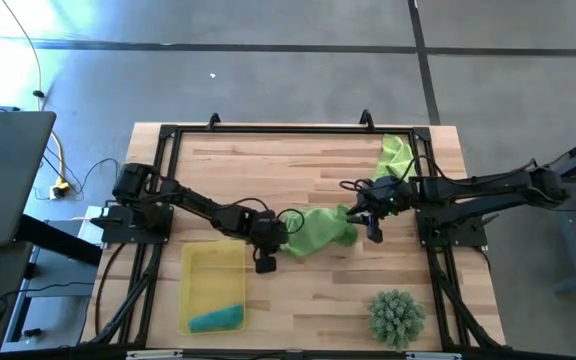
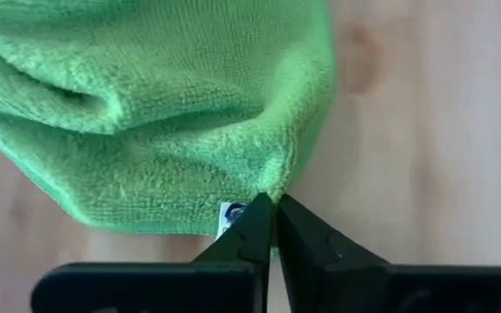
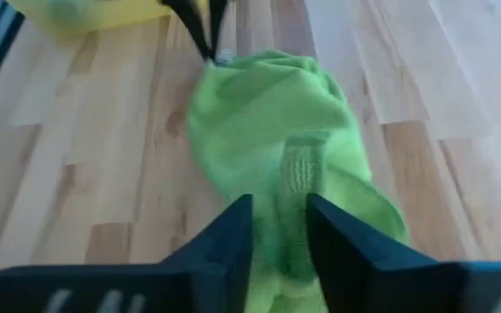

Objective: Roll microfiber towels into tight, uniform cylinder then place into a basket
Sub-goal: Roll the green microfiber towel

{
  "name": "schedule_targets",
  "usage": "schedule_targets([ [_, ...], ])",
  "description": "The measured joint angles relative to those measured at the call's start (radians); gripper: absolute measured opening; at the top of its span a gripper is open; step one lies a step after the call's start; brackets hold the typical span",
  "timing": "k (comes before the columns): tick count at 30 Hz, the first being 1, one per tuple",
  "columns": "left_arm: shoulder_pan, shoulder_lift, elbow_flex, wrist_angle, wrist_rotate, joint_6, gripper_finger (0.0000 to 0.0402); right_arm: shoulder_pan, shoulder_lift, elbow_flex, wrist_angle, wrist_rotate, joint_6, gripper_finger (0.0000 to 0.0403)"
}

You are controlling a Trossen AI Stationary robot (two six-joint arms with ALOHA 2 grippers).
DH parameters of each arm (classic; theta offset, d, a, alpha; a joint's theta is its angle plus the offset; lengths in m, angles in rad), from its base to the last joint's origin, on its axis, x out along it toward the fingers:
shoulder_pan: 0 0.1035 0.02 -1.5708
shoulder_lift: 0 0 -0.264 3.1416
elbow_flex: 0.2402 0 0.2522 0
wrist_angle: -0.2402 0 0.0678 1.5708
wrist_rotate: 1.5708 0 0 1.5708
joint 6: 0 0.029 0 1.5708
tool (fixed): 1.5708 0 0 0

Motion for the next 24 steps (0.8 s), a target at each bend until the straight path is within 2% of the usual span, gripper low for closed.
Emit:
schedule_targets([
  [3,-0.008,-0.046,0.001,0.007,0.036,-0.051,0.0006,0.0,0.0,0.0,-0.011,0.003,-0.092,0.0137],
  [7,-0.017,-0.106,0.001,-0.006,0.039,-0.093,0.0003,0.0,0.0,0.0,-0.034,0.002,-0.312,0.0162],
  [10,-0.022,-0.157,0.001,-0.01,0.037,-0.096,0.0003,0.002,0.0,0.0,-0.036,0.002,-0.414,0.0166],
  [14,-0.024,-0.212,0.002,-0.014,0.021,-0.096,0.0002,0.002,0.0,0.0,-0.036,-0.007,-0.438,0.0162],
  [19,-0.022,-0.27,0.003,-0.009,0.006,-0.096,0.0001,0.003,0.0,0.0,-0.034,-0.087,-0.571,0.015],
  [21,-0.022,-0.278,0.003,-0.009,-0.022,-0.099,0.0001,0.003,0.0,0.0,-0.021,-0.1,-0.535,0.0146],
  [24,-0.022,-0.28,0.003,-0.01,-0.055,-0.098,0.0001,0.003,0.001,0.0,0.012,-0.1,-0.29,0.0144],
])
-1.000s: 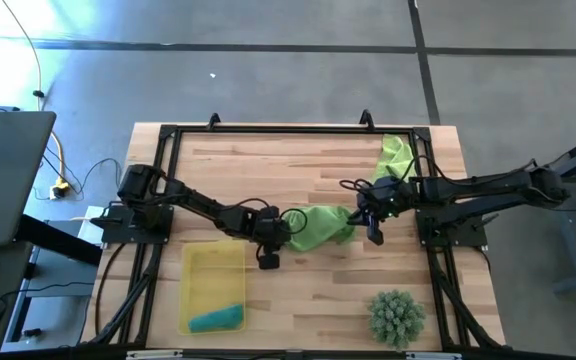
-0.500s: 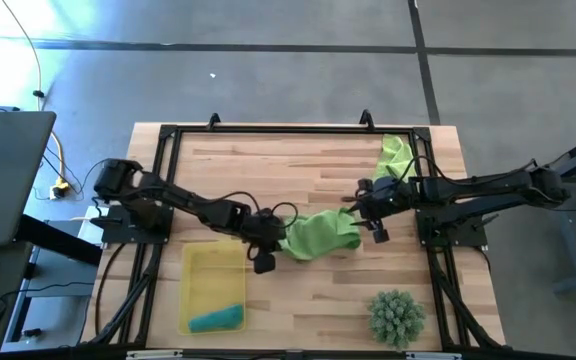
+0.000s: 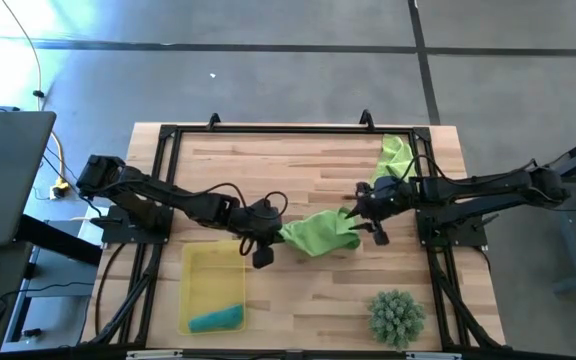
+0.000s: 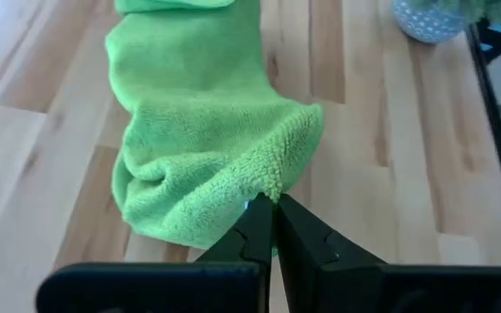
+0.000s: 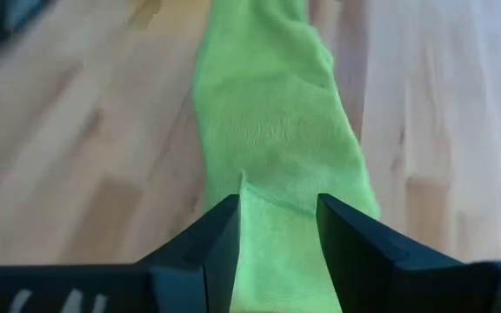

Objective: Roll microfiber towels into tight, uniform cylinder then place into a basket
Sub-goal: Roll the green microfiber towel

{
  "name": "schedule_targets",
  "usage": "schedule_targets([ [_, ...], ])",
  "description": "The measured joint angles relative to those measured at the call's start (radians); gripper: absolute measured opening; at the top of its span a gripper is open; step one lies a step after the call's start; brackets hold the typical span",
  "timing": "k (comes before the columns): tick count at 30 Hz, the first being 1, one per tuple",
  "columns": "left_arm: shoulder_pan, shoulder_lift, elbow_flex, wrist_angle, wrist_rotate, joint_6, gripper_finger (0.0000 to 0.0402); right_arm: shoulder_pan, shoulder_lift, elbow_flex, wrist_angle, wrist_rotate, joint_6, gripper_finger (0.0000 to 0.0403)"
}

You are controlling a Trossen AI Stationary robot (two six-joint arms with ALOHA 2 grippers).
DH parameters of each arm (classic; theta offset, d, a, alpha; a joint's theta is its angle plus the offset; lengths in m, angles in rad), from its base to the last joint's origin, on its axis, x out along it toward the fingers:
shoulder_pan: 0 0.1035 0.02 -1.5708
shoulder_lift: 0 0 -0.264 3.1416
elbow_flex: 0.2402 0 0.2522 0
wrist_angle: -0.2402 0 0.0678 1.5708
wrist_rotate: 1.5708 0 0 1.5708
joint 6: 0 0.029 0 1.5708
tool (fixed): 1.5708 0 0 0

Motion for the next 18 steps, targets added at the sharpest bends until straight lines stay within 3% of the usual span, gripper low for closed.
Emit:
schedule_targets([
  [2,0.0,0.0,0.0,0.001,-0.008,0.0,0.0001,0.005,0.0,0.0,0.0,-0.003,0.147,0.0145],
  [4,0.001,0.005,0.0,0.002,-0.012,0.002,0.0001,0.029,0.005,0.0,-0.001,-0.002,0.184,0.0145],
  [7,0.01,0.006,0.0,0.002,-0.026,0.003,0.0001,0.087,0.036,0.0,0.008,0.012,0.133,0.0145],
  [14,0.014,0.006,0.0,0.002,-0.034,0.01,0.0001,0.167,0.176,0.0,0.118,0.221,0.084,0.0145],
  [18,0.013,0.006,0.0,0.002,-0.033,0.01,0.0001,0.171,0.246,0.0,0.144,0.234,0.09,0.0143],
])
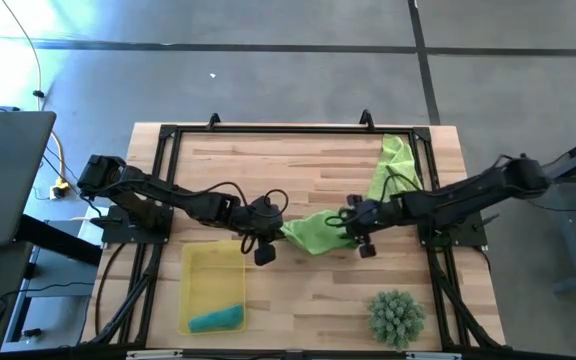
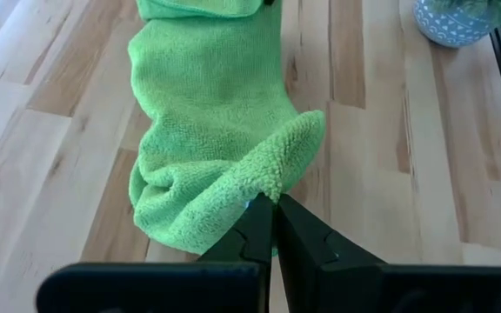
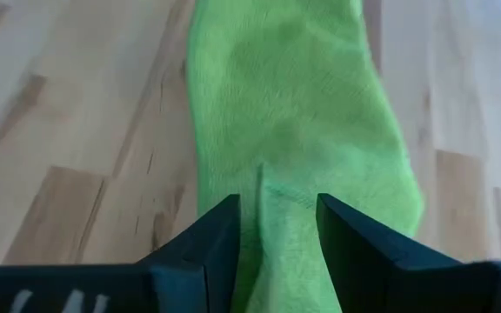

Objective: Roll microfiber towels into tight, uniform cylinder then place into a basket
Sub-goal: Roll the green microfiber towel

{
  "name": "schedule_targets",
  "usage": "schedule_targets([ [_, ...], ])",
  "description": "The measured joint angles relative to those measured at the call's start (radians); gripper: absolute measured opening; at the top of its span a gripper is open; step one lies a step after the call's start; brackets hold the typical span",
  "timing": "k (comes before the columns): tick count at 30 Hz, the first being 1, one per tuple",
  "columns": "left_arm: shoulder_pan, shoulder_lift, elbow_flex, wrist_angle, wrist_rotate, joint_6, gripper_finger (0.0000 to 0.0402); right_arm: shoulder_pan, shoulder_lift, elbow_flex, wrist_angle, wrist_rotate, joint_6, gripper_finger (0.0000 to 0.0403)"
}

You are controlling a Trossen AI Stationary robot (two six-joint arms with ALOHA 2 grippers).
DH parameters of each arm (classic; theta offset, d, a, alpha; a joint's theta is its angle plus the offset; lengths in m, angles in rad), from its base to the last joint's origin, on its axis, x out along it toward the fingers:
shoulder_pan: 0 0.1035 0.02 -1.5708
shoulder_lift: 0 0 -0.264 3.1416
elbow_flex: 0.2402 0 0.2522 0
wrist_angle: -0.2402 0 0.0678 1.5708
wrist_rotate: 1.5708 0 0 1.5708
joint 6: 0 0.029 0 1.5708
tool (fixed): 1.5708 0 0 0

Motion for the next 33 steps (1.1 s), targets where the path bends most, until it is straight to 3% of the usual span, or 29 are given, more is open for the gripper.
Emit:
schedule_targets([
  [4,0.0,0.0,0.0,0.0,0.0,0.0,0.0001,0.0,0.047,0.0,-0.005,0.0,0.039,0.0117],
  [11,0.0,0.0,0.0,0.0,0.0,-0.007,0.0001,0.0,0.038,-0.001,-0.004,0.0,0.078,0.0009],
  [15,0.0,0.0,0.0,0.0,0.0,-0.007,0.0001,-0.002,-0.013,-0.001,-0.005,0.0,0.106,0.0018],
  [20,0.0,-0.004,0.0,-0.001,-0.012,-0.007,0.0001,-0.016,-0.124,-0.001,-0.008,0.045,0.113,0.0003],
  [28,0.002,-0.091,0.001,-0.004,-0.155,0.023,0.0001,-0.058,-0.336,0.0,-0.022,0.297,0.112,0.0002],
  [33,0.001,-0.184,0.001,-0.012,-0.363,0.158,0.0001,-0.095,-0.447,0.0,0.023,0.542,0.063,0.0001],
])
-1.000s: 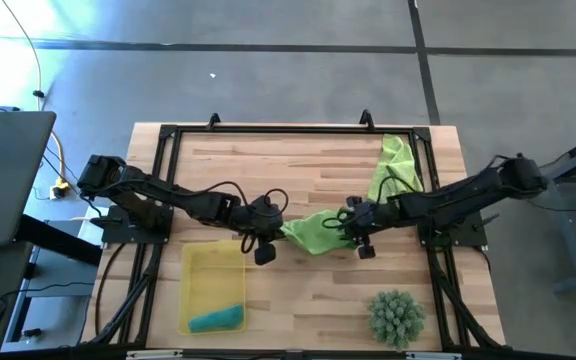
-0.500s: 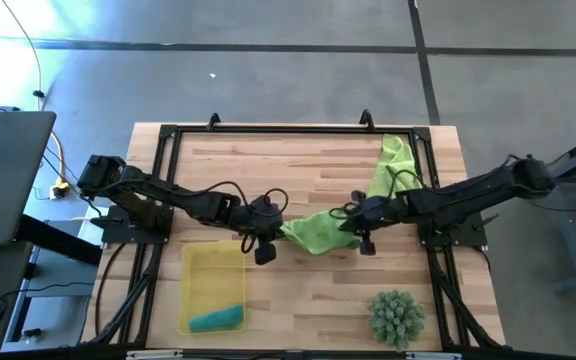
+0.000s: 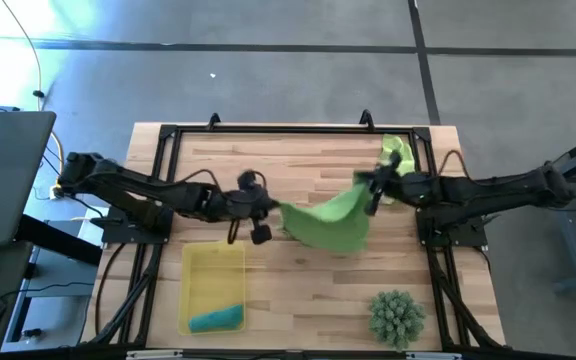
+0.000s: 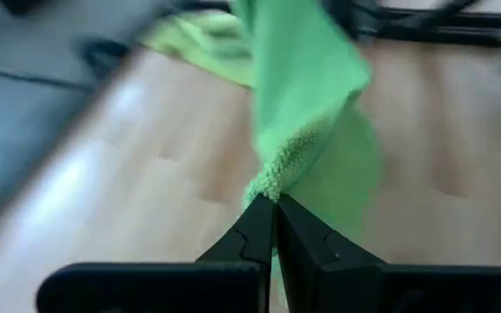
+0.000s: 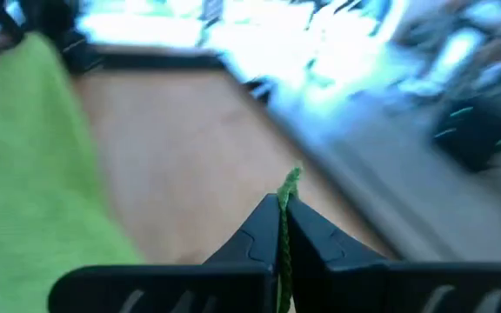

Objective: Roll microfiber towels into tight, uniform cylinder then place into a basket
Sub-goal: Roll the green microfiber towel

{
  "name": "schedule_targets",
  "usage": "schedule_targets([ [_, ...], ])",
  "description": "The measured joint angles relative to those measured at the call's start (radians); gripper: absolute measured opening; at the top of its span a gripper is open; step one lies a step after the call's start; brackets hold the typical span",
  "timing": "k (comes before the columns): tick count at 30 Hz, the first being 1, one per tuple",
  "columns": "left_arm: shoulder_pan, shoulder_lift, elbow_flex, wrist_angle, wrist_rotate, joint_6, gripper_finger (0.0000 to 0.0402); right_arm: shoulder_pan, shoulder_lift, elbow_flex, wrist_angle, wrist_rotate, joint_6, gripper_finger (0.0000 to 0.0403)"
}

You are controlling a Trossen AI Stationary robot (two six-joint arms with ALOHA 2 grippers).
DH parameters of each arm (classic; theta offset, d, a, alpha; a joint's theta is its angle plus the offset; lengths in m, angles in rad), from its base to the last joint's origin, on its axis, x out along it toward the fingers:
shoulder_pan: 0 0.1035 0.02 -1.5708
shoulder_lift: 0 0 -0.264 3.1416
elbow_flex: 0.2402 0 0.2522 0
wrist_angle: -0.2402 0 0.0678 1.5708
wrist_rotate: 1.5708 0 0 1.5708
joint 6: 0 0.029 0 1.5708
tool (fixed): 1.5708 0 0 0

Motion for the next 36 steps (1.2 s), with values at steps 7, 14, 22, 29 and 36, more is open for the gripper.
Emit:
schedule_targets([
  [7,0.0,-0.088,0.0,0.074,-0.487,0.323,0.0001,-0.066,-0.068,0.001,0.324,0.113,-0.383,0.0001],
  [14,-0.012,-0.095,0.0,0.108,-0.538,0.332,0.0002,-0.106,-0.069,0.002,0.291,0.097,-0.316,0.0001],
  [22,-0.073,-0.031,0.0,-0.042,0.057,-0.043,0.0002,-0.06,-0.045,0.002,-0.118,-0.194,0.298,0.0],
  [29,-0.109,0.108,0.0,-0.039,0.132,-0.029,0.0003,-0.049,0.025,0.001,-0.263,-0.335,0.436,0.0],
  [36,-0.123,0.246,-0.001,0.006,0.318,-0.082,0.0003,-0.049,0.062,0.001,-0.329,-0.439,0.478,0.0],
])
